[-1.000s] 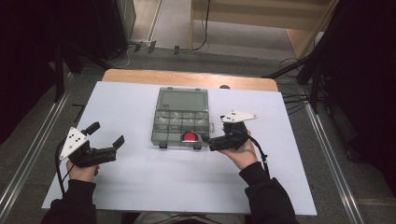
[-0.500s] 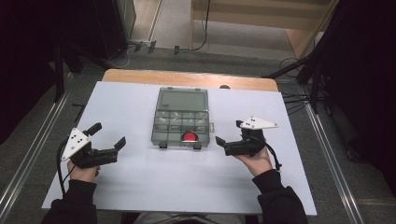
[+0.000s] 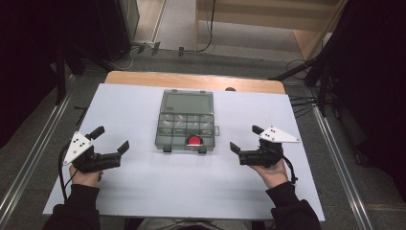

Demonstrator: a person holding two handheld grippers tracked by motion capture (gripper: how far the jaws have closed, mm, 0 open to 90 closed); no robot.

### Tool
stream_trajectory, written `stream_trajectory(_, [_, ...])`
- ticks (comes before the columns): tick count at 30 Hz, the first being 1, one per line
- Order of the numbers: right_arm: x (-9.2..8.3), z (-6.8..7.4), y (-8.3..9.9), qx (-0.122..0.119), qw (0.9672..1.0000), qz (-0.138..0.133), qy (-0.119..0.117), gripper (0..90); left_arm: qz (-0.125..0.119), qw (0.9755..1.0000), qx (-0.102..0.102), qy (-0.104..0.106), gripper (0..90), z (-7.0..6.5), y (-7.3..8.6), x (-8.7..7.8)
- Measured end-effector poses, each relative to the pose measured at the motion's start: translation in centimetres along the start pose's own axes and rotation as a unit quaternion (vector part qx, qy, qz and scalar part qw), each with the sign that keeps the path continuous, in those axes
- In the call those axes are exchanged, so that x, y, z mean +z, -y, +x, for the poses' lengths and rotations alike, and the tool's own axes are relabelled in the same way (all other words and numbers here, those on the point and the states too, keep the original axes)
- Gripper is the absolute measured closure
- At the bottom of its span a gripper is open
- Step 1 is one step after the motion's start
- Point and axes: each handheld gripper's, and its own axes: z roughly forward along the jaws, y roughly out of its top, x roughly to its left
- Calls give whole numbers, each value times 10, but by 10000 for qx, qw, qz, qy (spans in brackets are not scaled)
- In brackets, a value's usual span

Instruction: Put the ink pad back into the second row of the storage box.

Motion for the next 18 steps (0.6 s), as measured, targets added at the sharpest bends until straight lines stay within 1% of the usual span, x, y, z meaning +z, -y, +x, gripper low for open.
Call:
stream_trajectory(1, [0,0,0,0,10000,0,0,0,0,10000,0,0,0,0,0,0])
stream_trajectory(2, [-5,0,-1,15,9999,-107,44,0,1,10000,-3,4,0,0,0,0])
stream_trajectory(3, [-5,0,-1,15,9999,-107,44,0,1,10000,-3,4,0,0,0,0])
stream_trajectory(4, [-10,-1,-1,26,9997,-228,85,0,1,10000,-8,9,0,0,0,-1])
stream_trajectory(6, [-12,-1,-1,35,9996,-268,104,0,-1,10000,-7,9,0,0,0,-1])
stream_trajectory(7, [-17,-2,2,-9,9987,-475,178,0,1,10000,-11,4,0,0,0,-1])
stream_trajectory(9, [-19,-2,4,11,9985,-510,212,0,-7,10000,-1,5,0,-1,0,-2])
stream_trajectory(11, [-24,-4,10,42,9984,-507,260,0,-14,10000,7,-2,0,-1,0,-2])
stream_trajectory(14, [-27,-7,19,2,9977,-574,368,0,4,10000,18,17,0,-1,0,-2])
stream_trajectory(15, [-27,-7,19,2,9977,-574,368,0,4,10000,18,17,0,-1,0,-2])
stream_trajectory(16, [-30,-10,24,-47,9969,-591,519,0,32,10000,34,37,0,-1,1,-1])
stream_trajectory(18, [-32,-14,28,-17,9962,-669,550,0,67,9999,71,59,0,-2,2,0])
